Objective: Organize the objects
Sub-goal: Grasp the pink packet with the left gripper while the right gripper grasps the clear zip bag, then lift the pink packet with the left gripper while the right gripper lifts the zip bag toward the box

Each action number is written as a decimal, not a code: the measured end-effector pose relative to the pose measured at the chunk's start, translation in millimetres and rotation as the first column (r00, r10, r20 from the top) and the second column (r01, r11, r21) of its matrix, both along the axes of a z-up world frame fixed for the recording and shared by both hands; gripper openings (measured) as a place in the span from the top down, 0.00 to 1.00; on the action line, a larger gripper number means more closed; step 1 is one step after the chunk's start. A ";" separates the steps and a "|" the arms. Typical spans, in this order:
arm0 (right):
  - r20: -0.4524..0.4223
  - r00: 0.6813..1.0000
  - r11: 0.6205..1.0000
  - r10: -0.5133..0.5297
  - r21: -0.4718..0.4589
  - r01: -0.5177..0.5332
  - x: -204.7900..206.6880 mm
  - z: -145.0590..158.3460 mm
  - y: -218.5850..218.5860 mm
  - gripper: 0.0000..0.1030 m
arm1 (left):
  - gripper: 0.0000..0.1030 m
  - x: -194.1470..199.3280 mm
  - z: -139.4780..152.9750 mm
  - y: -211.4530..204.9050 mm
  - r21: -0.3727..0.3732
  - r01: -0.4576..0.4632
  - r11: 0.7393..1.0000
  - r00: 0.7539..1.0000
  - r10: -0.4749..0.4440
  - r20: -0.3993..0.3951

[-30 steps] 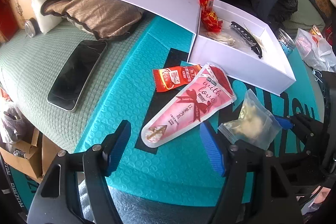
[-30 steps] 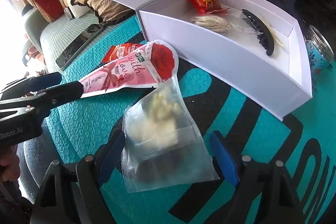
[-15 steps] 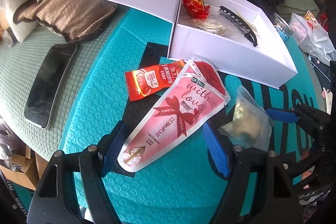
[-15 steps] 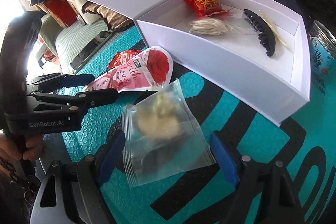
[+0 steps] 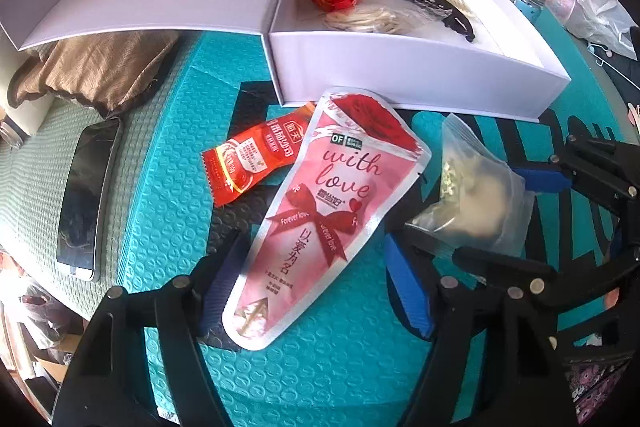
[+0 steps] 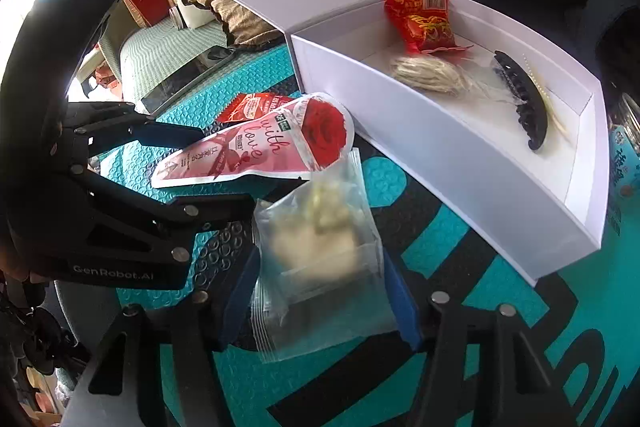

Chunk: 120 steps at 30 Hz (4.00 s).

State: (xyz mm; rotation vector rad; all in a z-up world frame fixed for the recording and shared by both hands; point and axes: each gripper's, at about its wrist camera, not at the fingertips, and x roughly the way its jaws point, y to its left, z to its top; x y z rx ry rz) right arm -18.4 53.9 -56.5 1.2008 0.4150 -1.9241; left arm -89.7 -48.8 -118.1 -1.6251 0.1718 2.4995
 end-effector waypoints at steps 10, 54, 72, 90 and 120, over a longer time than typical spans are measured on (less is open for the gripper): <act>0.021 0.999 0.999 -0.033 0.011 0.033 -9.6 1.2 27.8 0.51 | 0.60 23.5 4.8 15.2 0.032 -0.022 0.999 0.999 0.023 -0.040; 0.082 0.996 0.999 0.020 0.026 -0.023 6.3 2.5 85.6 0.19 | 0.50 64.5 3.4 62.4 0.032 -0.074 0.997 0.994 0.076 -0.084; -0.007 1.000 0.998 -0.014 0.061 0.014 16.5 4.0 76.0 0.85 | 0.65 75.7 10.6 45.9 0.125 -0.155 0.980 0.981 0.168 -0.098; -0.008 1.000 0.999 0.010 -0.036 -0.010 29.0 35.1 77.3 0.86 | 0.65 93.0 61.0 45.6 0.125 -0.158 0.980 0.968 0.178 -0.177; -0.150 0.988 0.990 0.018 -0.136 -0.039 -12.5 98.7 78.8 0.86 | 0.65 32.8 132.7 65.5 0.130 -0.105 0.986 0.950 0.138 -0.279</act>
